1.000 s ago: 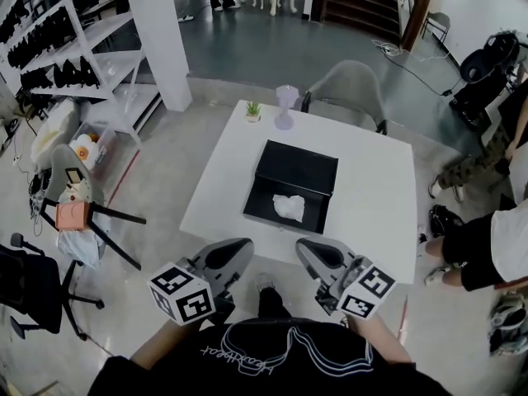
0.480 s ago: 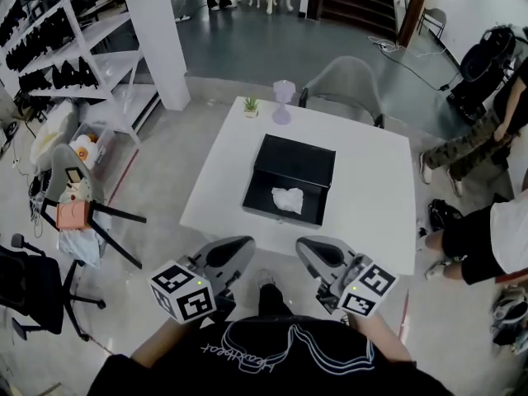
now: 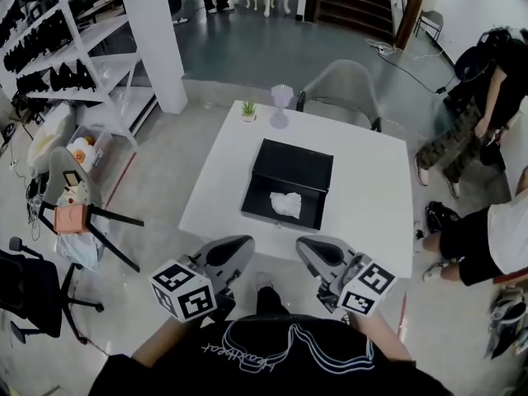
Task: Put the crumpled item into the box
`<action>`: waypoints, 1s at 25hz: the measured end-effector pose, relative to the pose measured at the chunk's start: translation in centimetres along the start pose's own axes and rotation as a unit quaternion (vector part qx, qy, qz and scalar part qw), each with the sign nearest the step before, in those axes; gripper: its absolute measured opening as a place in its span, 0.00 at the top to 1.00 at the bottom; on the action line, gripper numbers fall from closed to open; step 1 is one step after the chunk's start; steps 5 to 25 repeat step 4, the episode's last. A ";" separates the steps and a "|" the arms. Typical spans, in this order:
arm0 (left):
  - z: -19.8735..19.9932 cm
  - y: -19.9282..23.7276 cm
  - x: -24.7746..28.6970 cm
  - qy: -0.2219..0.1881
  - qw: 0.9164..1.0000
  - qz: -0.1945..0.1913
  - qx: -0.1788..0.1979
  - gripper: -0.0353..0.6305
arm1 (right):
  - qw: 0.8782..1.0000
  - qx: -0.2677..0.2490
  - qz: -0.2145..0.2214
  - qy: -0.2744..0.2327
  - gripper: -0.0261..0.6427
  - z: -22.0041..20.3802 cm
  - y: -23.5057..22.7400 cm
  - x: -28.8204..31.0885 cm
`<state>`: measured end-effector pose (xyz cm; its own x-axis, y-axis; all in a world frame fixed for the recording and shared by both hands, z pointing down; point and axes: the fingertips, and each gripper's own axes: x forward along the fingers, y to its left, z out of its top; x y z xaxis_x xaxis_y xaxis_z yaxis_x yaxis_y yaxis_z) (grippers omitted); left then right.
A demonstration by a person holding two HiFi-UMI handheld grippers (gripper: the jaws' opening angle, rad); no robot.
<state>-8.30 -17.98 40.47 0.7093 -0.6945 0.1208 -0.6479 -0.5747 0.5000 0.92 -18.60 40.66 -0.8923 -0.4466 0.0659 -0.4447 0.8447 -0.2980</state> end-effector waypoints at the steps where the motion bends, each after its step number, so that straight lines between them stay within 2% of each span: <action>1: 0.0 0.2 0.1 0.000 1.000 0.001 -0.001 0.94 | 1.000 0.000 0.000 0.000 0.96 0.0 -0.1 0.1; 25: 0.2 0.8 0.2 0.001 1.000 0.004 -0.005 0.94 | 1.000 0.001 0.000 0.003 0.96 0.1 -0.4 0.6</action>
